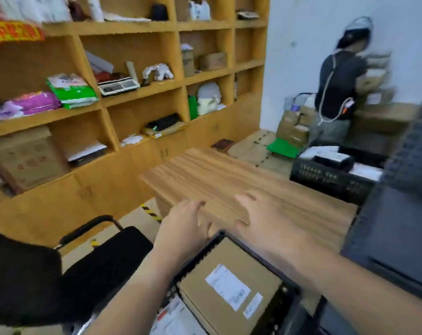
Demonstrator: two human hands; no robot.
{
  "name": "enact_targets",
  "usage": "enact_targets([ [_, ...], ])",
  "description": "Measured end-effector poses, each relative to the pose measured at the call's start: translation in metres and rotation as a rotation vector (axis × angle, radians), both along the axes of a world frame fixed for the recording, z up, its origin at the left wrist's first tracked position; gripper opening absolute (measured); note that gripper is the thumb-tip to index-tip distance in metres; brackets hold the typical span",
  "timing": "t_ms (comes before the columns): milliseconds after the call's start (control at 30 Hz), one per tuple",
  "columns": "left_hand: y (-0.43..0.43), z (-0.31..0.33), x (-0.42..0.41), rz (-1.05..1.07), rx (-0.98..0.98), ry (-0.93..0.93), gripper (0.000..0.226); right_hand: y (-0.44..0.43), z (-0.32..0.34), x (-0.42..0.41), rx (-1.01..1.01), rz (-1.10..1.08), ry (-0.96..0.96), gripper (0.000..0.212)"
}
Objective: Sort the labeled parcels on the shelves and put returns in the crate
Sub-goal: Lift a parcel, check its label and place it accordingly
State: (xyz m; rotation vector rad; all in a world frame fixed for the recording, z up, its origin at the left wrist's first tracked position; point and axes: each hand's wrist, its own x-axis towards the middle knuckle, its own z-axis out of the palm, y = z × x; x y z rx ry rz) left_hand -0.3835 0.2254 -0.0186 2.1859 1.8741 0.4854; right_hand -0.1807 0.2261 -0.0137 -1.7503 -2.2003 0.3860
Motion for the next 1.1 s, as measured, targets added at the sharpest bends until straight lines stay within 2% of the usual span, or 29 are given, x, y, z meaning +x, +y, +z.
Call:
enact_targets([
  [133, 0.001, 0.019, 0.088, -0.298, 0.077, -0.03, 0.053, -0.068, 0.013, 0.077, 0.017, -0.319, -0.038, 0.065],
  [267, -0.04, 0.041, 0.192, -0.625, 0.14, -0.101, 0.048, -0.167, 0.034, 0.149, 0.085, -0.622, -0.102, 0.064],
  [433, -0.137, 0.07, 0.312, -1.014, 0.173, -0.105, 0.052, -0.309, 0.058, 0.215, 0.154, -1.019, -0.1, 0.065],
  [600, -0.255, 0.084, 0.403, -1.317, 0.151, -0.233, 0.043, -0.455, 0.073, 0.251, 0.202, -1.351, -0.166, 0.064],
  [800, -0.409, 0.092, 0.483, -1.57, 0.129, -0.303, 0.045, -0.611, 0.08, 0.275, 0.185, -1.624, -0.178, 0.062],
  [933, -0.503, 0.09, 0.521, -1.705, 0.141, -0.277, 0.044, -0.7, 0.082, 0.289, 0.186, -1.757, -0.204, 0.06],
  [1100, -0.607, 0.094, 0.567, -1.811, 0.149, -0.291, 0.048, -0.809, 0.086, 0.308, 0.182, -1.922, -0.203, 0.064],
])
